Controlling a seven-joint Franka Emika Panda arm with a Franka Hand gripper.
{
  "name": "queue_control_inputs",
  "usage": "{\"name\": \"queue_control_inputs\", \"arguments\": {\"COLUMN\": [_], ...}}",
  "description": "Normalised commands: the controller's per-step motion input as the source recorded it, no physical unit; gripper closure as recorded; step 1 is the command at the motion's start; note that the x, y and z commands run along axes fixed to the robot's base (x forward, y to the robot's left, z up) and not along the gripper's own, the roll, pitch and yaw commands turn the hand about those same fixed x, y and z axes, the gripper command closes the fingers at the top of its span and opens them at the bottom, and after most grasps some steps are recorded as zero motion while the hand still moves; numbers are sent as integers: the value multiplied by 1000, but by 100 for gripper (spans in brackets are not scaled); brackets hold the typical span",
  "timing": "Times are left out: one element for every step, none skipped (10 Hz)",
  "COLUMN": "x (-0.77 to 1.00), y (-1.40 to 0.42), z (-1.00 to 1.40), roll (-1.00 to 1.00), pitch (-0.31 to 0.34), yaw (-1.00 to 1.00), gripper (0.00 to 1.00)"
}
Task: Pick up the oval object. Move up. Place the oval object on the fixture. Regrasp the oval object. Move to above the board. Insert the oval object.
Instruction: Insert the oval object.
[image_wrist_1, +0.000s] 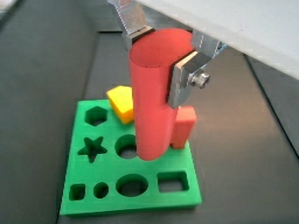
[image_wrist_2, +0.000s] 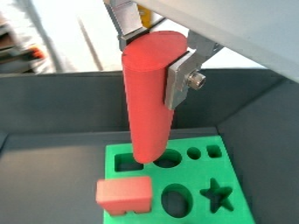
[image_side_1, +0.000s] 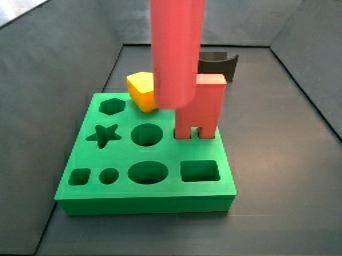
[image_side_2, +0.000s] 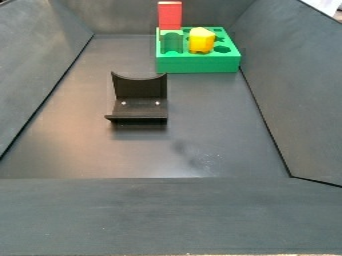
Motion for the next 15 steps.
{"name": "queue_control_inputs", "arguments": {"x": [0,0,0,0,0,0,0,0,0,0,-111,-206,-66,-60,-14], "y": [-117,-37,0,0,0,-23,-89,-114,-129,-149,-131,-163,-106,-129,-126], "z": [-254,-166,-160,-166,-217,-243,-354,-369,-391,-369,-320,-180,-177,-294,-360], "roll": [0,0,1,0,0,26,11,11,6,9,21,34,59,49,7], "pitch": [-53,-31,-6,-4,-17,0,0,-3,-10,-4,0,-1,0,0,-26], "yaw": [-949,-980,-1000,-1000,-1000,-957,-929,-911,-900,-869,-803,-594,-149,0,46], "gripper": [100,100,100,100,100,100,100,100,100,100,100,100,100,100,100]}}
